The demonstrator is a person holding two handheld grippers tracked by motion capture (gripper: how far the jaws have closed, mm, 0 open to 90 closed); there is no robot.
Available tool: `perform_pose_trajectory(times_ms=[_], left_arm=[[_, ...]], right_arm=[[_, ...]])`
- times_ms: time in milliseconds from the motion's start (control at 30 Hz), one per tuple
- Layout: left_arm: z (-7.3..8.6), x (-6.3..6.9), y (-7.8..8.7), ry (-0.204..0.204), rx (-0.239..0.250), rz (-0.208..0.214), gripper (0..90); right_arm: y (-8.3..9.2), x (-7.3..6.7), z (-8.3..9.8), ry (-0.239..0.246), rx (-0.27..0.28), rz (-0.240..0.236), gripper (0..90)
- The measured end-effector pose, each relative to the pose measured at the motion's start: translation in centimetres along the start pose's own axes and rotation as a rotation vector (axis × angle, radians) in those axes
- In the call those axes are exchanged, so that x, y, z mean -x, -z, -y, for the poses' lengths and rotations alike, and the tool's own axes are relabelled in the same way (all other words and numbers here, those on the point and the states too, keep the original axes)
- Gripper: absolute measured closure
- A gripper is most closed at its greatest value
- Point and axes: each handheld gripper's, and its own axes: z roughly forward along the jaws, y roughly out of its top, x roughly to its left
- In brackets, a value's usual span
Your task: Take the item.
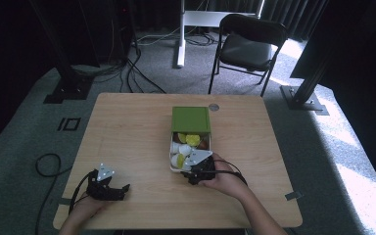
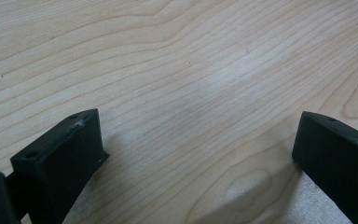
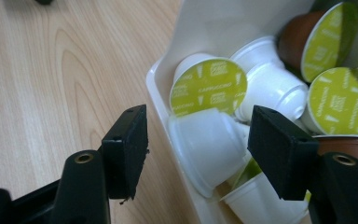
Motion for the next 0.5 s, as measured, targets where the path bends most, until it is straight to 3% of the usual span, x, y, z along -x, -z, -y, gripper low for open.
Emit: perform_pose_trajectory(times_ms=[200,500], left_arm=[[0.0,0.0,0.0,-0.001,0.000,0.000,2.8],[0.0,0.0,0.0,0.000,0.000,0.000,2.8]], right_arm=[[-0.4,-0.2,-0.1,0.019,-0.024,0.029,37.5],[-1.4,-0.6,-0.5,0.094,-0.112,0.080,39.9]])
